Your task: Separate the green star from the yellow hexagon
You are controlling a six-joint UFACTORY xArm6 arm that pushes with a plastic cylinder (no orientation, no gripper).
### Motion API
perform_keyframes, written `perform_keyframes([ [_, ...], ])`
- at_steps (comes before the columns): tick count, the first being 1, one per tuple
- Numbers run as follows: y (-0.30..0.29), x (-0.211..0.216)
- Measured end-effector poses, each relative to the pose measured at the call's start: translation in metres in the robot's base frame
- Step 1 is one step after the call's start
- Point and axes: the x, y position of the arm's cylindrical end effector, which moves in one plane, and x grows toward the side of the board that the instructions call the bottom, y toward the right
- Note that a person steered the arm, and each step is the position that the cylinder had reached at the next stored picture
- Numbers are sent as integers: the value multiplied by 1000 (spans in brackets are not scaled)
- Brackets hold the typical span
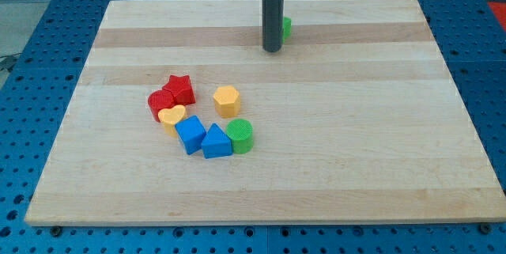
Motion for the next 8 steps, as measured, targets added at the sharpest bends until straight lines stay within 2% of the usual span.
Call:
perform_keyframes([
  [1,-28,-8],
  [2,-28,-15],
  [3,-28,-57],
  [4,-25,-59],
  [5,20,-59],
  [6,96,-71],
  [7,146,-96],
  [8,148,-96],
])
